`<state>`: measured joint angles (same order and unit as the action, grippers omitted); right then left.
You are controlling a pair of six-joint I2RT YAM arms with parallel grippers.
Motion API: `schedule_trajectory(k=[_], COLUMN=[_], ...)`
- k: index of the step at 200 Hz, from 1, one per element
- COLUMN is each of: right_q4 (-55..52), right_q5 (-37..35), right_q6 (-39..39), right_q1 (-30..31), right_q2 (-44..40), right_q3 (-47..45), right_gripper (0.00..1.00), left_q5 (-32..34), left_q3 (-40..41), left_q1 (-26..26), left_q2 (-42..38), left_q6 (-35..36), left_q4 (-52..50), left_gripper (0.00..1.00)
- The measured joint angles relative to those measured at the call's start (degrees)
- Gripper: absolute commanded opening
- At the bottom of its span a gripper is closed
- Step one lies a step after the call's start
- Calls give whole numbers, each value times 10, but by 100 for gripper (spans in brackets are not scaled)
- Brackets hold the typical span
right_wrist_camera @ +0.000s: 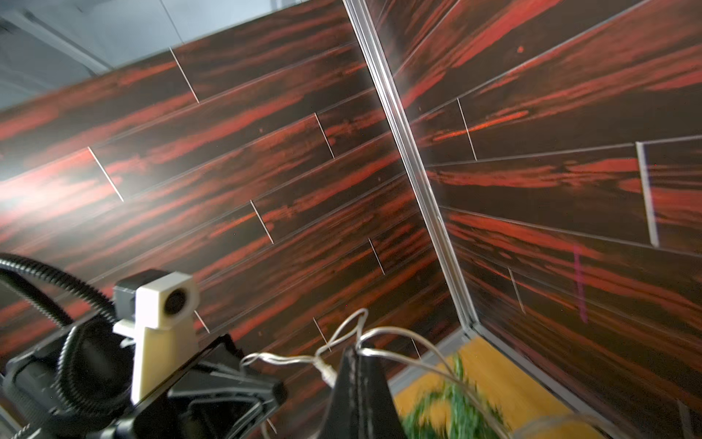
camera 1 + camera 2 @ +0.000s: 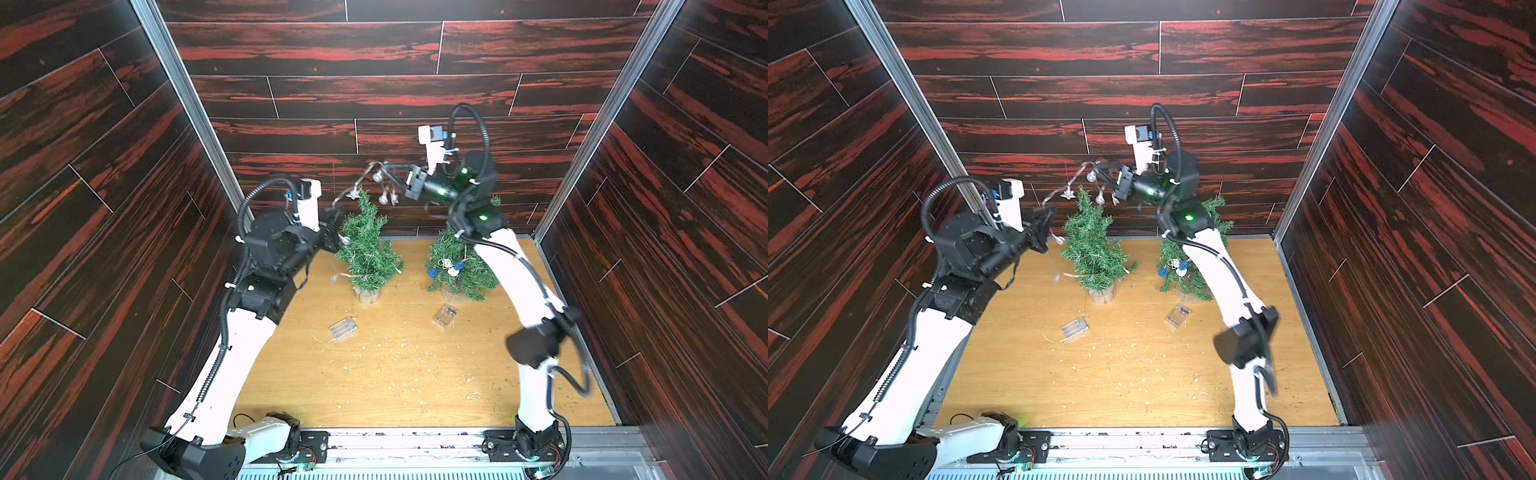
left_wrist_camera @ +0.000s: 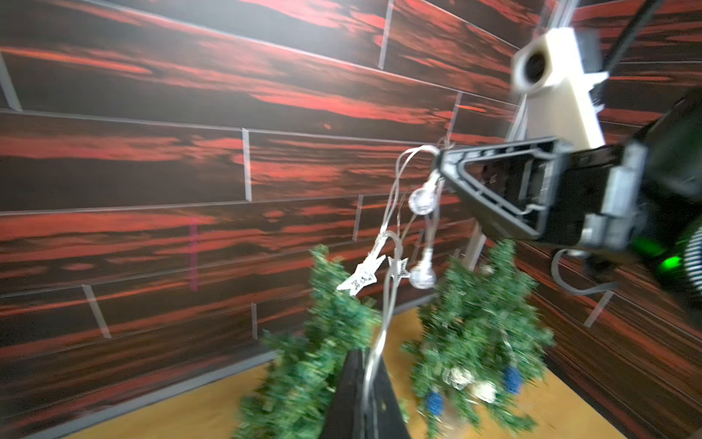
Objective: Remove string lights from the small christmas tree
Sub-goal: Remove the light string from the Christmas tree.
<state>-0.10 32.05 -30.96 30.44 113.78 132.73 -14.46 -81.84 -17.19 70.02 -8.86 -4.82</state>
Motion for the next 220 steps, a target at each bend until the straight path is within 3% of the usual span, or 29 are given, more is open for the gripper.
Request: schedule_trajectory(k=[65, 119, 171, 220], right_q4=[-79, -68, 76, 242], right_q5=[-119, -161, -98, -72], right_q6=[130, 140, 58, -2], right_q1=[0, -1, 5, 43], right_q2=[-258, -418, -430, -356], right_q3=[-307, -587, -773, -801], right_gripper=[0, 1, 8, 17], left_q5=[20, 59, 120, 156], left_q3=[26, 26, 25, 4], left_q1=[-121, -162, -165, -165], left_q2=[-8, 24, 64, 84], left_q6=[-13, -69, -145, -177], left_q4=[-3, -3, -18, -33], left_gripper=[0, 0, 0, 0])
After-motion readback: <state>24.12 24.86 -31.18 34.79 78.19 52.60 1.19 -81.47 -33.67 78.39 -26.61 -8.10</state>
